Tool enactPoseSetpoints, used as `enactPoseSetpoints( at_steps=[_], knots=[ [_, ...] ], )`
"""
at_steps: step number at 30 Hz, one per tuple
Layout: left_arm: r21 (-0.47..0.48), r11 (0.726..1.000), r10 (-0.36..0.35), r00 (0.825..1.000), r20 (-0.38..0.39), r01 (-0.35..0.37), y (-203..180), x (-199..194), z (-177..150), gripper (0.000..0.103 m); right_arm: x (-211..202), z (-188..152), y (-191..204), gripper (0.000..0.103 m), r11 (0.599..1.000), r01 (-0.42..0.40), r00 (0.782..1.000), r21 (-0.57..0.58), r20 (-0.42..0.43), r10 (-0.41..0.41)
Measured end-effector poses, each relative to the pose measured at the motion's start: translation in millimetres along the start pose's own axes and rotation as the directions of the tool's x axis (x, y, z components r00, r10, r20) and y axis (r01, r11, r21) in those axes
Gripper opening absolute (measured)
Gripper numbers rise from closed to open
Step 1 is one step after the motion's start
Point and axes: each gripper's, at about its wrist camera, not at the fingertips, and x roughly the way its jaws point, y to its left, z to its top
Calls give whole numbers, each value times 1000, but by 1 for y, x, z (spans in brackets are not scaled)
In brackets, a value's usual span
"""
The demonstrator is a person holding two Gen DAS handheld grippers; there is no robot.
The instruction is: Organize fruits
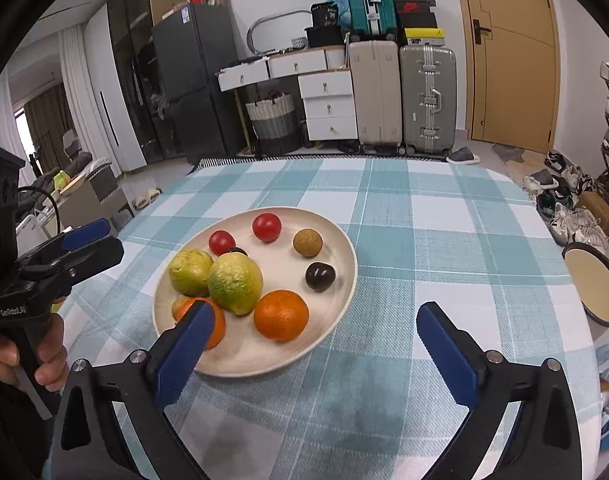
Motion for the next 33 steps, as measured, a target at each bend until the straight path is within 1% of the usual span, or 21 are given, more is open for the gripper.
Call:
enactPoseSetpoints(
  at_steps=[3,7,15,20,26,33],
  knots=[
    [12,1000,4,1000,8,-4,-7,-14,-9,102,-11,-7,1,103,1000,-13,1000,0,29,13],
    [15,1000,15,999,42,-16,-14,-28,-23,102,-23,-18,4,103,999,-42,997,-10,64,43],
    [5,1000,24,997,74,-25,-21,-30,-41,102,-34,-28,14,103,995,-80,987,-67,133,88],
    [17,999,43,993,111,-45,-26,-32,-47,102,-35,-30,17,103,995,-67,982,-78,170,79],
    [0,999,48,992,113,-49,-25,-34,-49,102,-42,-33,16,103,996,-44,971,-82,229,62],
    [-14,999,50,992,115,-49,-23,-34,-49,102,-45,-35,23,103,993,-20,968,-119,246,49]
  ],
)
